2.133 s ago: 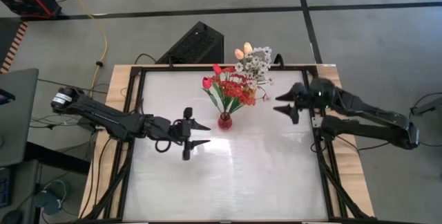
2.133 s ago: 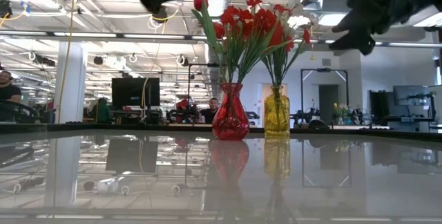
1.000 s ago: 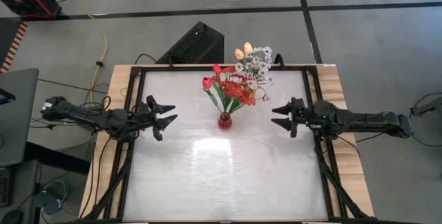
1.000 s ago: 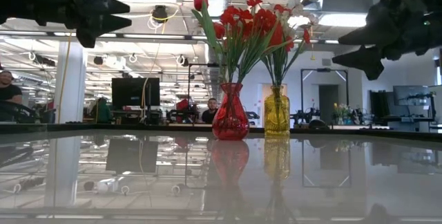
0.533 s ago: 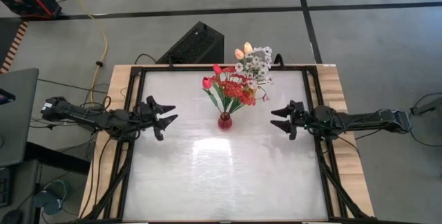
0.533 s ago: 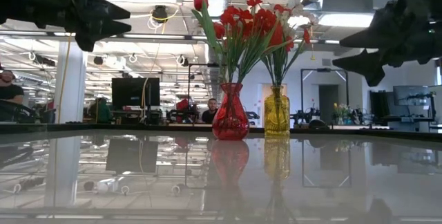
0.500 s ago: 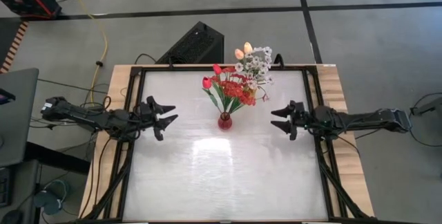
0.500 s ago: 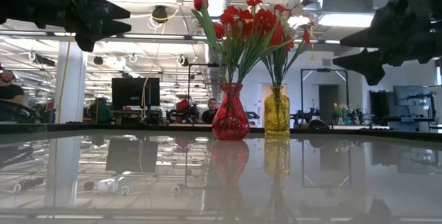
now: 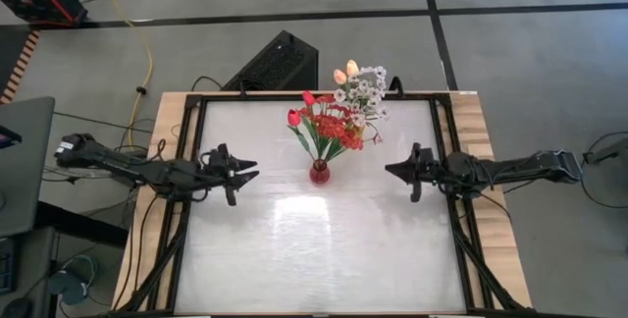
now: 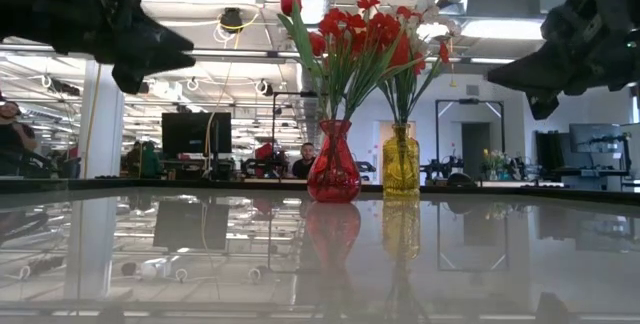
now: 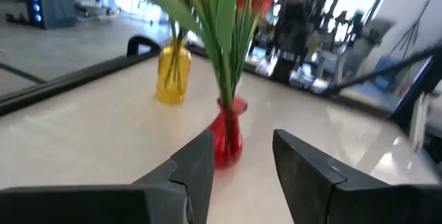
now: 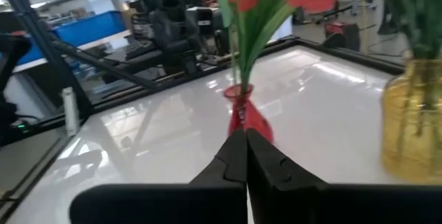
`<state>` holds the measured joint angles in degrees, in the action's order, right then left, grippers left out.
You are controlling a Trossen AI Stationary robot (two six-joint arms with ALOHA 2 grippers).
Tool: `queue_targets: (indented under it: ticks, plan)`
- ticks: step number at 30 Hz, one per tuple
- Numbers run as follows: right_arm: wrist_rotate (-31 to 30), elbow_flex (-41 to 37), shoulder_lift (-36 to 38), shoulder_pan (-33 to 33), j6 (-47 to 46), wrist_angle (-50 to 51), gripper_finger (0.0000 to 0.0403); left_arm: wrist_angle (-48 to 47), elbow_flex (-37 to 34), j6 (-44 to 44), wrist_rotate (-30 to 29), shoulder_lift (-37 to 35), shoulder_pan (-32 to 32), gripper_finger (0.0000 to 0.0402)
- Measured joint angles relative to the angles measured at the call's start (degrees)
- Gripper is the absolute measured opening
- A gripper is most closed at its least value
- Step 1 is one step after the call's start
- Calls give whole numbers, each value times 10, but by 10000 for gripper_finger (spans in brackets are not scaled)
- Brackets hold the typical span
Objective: Sort flowers into vase by color
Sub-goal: Return to Home Position
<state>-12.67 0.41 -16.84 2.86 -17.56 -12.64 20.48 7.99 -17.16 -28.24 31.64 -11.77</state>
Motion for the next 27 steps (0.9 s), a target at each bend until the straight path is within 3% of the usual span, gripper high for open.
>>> queue_targets:
  ticks: [4,16,23,27]
  plan:
    - [-5,0,1,25,-10,0,28,-2,0,20,1,7,0,119]
    - [-9,18,4,71,76,4,31,-86,-3,54,60,-114,0,79]
    - [1,18,3,85,-28,5,38,30,-74,88,190,-138,0,77]
    - [19,19,3,98,-52,2,39,-1,-68,108,266,-154,0,77]
